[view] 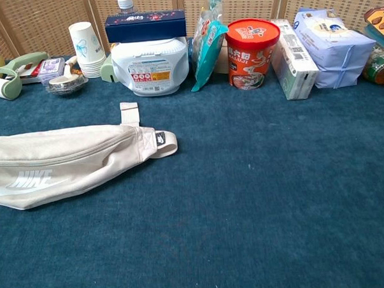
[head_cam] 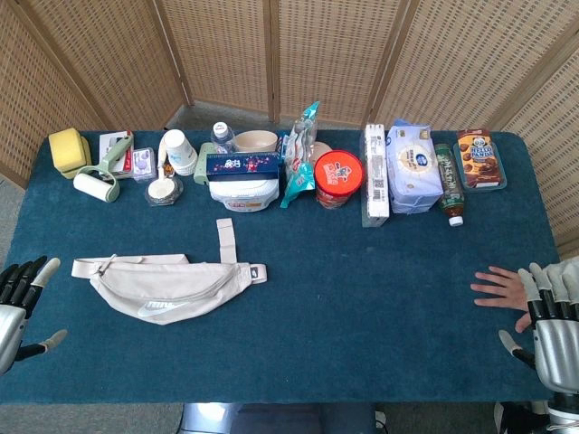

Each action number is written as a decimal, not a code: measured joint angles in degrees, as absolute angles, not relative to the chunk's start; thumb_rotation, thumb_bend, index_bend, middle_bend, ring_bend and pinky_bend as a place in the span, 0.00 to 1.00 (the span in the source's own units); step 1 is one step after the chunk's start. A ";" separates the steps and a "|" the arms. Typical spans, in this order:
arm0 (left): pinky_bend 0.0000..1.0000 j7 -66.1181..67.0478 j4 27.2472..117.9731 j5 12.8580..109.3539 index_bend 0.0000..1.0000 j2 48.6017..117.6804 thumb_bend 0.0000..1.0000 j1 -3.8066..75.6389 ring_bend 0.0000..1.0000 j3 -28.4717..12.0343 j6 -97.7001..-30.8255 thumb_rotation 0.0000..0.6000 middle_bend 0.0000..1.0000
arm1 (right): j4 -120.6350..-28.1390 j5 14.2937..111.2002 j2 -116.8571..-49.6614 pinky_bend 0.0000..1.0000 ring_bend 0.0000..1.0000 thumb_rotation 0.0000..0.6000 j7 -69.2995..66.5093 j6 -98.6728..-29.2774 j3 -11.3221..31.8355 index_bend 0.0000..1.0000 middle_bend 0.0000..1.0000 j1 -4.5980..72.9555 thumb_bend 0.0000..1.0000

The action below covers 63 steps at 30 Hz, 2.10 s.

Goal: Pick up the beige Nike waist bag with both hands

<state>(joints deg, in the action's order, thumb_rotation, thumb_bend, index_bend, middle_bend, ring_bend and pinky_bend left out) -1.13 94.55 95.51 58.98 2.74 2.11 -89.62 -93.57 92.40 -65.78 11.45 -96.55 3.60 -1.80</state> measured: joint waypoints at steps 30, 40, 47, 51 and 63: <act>0.02 -6.32 79.54 92.21 0.00 65.99 0.00 19.20 0.00 0.45 -64.11 1.00 0.00 | -94.78 89.15 -64.71 0.00 0.00 1.00 10.32 -94.07 4.29 0.00 0.00 -1.65 0.00; 0.02 -1.37 76.76 87.78 0.00 70.94 0.00 23.49 0.00 -0.70 -57.47 1.00 0.00 | -94.89 89.09 -64.34 0.00 0.00 1.00 9.29 -93.87 4.37 0.00 0.00 -1.60 0.00; 0.29 1.32 76.97 84.61 0.21 72.59 0.03 25.13 0.13 -0.97 -53.71 1.00 0.20 | -95.03 89.02 -64.04 0.00 0.00 1.00 8.31 -93.81 4.37 0.00 0.00 -1.62 0.00; 0.51 3.84 76.90 83.13 0.42 73.52 0.06 25.35 0.40 -1.22 -54.15 1.00 0.50 | -95.14 89.18 -63.97 0.00 0.00 1.00 7.97 -93.68 4.24 0.00 0.00 -1.61 0.00; 0.57 4.19 77.64 82.73 0.51 73.72 0.07 24.80 0.48 -1.72 -58.73 1.00 0.60 | -95.17 90.02 -64.29 0.00 0.00 1.00 9.07 -93.11 3.61 0.00 0.00 -1.40 0.00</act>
<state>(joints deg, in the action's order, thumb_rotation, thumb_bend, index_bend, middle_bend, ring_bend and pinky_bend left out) 4.19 77.64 82.73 73.72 24.80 -1.72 -58.73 -95.17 90.02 -64.29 9.07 -93.11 3.61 -1.40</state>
